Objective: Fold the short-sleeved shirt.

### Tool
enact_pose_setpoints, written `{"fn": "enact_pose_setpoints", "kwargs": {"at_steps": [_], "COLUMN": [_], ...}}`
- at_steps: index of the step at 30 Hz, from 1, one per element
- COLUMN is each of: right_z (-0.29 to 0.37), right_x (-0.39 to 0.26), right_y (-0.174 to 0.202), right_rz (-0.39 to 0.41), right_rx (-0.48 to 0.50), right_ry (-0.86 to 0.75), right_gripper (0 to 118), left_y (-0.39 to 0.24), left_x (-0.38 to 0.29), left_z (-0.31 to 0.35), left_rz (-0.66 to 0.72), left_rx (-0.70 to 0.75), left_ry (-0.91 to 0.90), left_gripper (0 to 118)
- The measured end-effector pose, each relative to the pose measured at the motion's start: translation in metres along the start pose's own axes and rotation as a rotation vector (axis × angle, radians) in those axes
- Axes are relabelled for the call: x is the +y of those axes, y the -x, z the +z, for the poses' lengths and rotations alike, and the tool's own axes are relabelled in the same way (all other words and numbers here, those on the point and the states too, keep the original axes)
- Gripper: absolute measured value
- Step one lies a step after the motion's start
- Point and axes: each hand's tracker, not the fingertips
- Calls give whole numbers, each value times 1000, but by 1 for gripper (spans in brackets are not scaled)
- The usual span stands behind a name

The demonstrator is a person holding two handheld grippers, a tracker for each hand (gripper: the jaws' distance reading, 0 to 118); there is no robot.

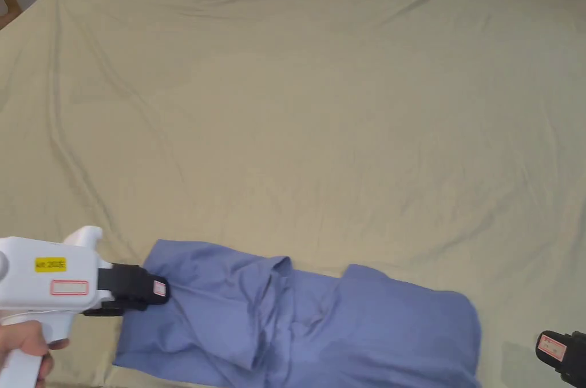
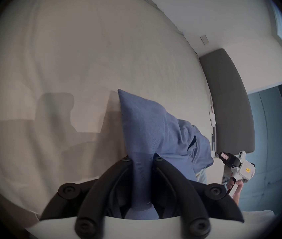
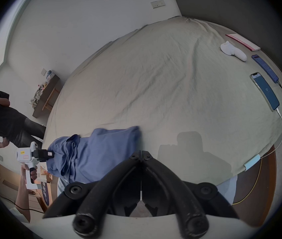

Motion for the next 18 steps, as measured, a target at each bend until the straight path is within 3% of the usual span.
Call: {"fn": "enact_pose_setpoints", "kwargs": {"at_steps": [3,7,18], "right_z": [-5,-8,2], "right_x": [-1,-5,-10], "right_y": [-6,-3,-19], "right_rz": [-11,-24,-43], "right_rx": [13,30,62], "right_ry": [6,16,-5], "right_gripper": [0,0,0], "left_y": [20,4,-199], "left_x": [13,19,-38], "left_z": [30,54,32], "left_rz": [-2,-62,-415], "left_rx": [102,341,478], "left_ry": [-39,-65,-65], "left_gripper": [14,14,14]}}
